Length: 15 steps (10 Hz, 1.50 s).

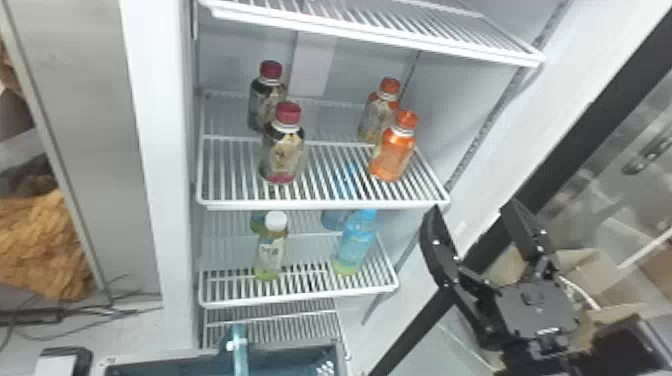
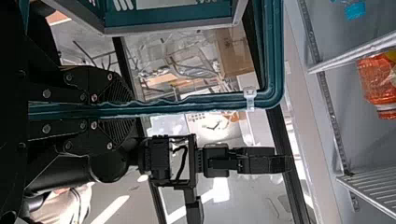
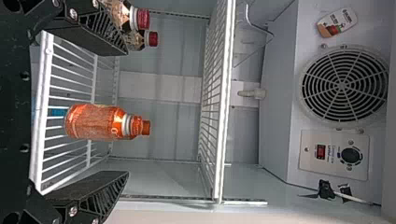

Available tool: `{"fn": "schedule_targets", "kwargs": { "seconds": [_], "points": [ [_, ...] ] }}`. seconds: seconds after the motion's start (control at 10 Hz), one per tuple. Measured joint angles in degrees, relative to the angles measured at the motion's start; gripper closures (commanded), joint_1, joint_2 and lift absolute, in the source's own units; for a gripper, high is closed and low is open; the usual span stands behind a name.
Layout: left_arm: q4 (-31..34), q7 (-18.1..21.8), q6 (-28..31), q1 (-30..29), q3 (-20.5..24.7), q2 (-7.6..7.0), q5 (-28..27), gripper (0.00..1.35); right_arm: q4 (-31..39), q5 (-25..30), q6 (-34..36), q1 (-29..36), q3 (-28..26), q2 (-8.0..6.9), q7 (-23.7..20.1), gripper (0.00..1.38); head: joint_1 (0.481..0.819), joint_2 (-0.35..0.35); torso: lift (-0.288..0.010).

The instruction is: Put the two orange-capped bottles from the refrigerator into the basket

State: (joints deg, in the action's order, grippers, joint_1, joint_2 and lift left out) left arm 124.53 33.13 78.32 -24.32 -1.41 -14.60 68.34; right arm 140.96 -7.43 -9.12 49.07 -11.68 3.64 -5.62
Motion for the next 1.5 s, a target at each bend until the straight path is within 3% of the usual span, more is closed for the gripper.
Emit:
{"fn": "schedule_targets", "kwargs": {
  "seconds": [0.9,1.5],
  "points": [
    [0.0,-0.1,0.5,-0.3,0.2,0.18,0.7,1.20,-3.7,0.8,-1.1,-2.1,-0.9,-0.39,-0.1,0.14,0.695,-0.350,-0.040],
    [0.0,-0.1,1.1,-0.2,0.2,0.18,0.8,1.20,-19.9,2.3,-1.9,-19.3,-1.7,0.04,-2.5,0.14,0.695,-0.350,-0.040]
  ]
}}
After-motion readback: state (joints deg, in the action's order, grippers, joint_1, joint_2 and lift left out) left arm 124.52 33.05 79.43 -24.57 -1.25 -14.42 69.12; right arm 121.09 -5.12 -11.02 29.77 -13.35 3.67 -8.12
